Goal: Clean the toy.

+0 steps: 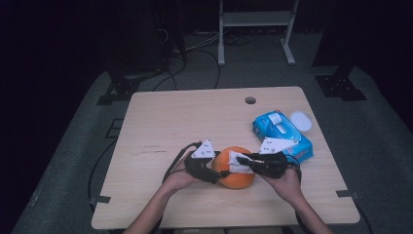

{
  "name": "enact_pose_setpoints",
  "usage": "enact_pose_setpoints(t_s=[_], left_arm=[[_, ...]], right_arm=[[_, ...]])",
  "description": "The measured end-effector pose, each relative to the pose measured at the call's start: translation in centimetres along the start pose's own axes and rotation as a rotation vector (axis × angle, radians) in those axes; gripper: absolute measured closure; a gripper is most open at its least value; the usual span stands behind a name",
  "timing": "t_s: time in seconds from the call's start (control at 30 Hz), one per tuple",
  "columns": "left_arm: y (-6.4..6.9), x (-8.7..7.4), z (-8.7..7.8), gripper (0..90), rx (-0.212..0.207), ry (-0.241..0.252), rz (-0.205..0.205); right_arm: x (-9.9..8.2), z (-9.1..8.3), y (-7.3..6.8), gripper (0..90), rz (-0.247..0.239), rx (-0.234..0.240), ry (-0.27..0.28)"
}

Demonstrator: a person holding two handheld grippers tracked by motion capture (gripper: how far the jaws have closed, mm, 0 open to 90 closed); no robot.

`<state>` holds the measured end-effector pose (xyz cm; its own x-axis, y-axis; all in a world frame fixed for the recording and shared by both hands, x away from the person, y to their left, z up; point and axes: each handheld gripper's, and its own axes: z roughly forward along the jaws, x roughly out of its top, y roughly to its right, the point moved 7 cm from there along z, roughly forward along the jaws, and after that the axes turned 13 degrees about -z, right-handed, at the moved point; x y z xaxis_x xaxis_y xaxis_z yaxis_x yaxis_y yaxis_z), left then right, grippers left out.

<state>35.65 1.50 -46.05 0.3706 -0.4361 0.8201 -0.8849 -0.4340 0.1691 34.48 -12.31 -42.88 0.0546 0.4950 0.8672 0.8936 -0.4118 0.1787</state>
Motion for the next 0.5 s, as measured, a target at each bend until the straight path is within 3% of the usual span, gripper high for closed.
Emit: enact_pose_setpoints(t_s=[0.13,0.2,0.3,0.37,0.4,0.5], left_arm=[[0.8,0.2,0.5,26.3,0.007,-0.021,0.049],[0.5,0.0,0.5,23.0,-0.007,-0.014,0.024],[-0.4,-0.3,0.6,12.3,-0.007,-0.013,-0.064],[-0.5,-0.4,0.8,10.0,-0.033,-0.016,-0.1],[-0.4,-0.5,0.9,12.1,-0.049,-0.017,-0.105],[-0.2,-0.3,0.7,22.8,-0.042,-0.018,-0.08]], right_arm=[[1.2,0.4,-0.7,81.0,-0.073,0.002,-0.02],[1.0,0.6,-0.6,81.1,-0.08,0.0,-0.037],[0.2,0.4,-0.4,81.1,-0.073,-0.005,-0.052],[-0.3,0.3,-0.4,81.1,-0.049,0.0,-0.046],[-0.4,0.2,-0.4,81.1,-0.045,0.001,-0.041],[-0.2,0.1,-0.4,81.1,-0.064,-0.012,-0.057]])
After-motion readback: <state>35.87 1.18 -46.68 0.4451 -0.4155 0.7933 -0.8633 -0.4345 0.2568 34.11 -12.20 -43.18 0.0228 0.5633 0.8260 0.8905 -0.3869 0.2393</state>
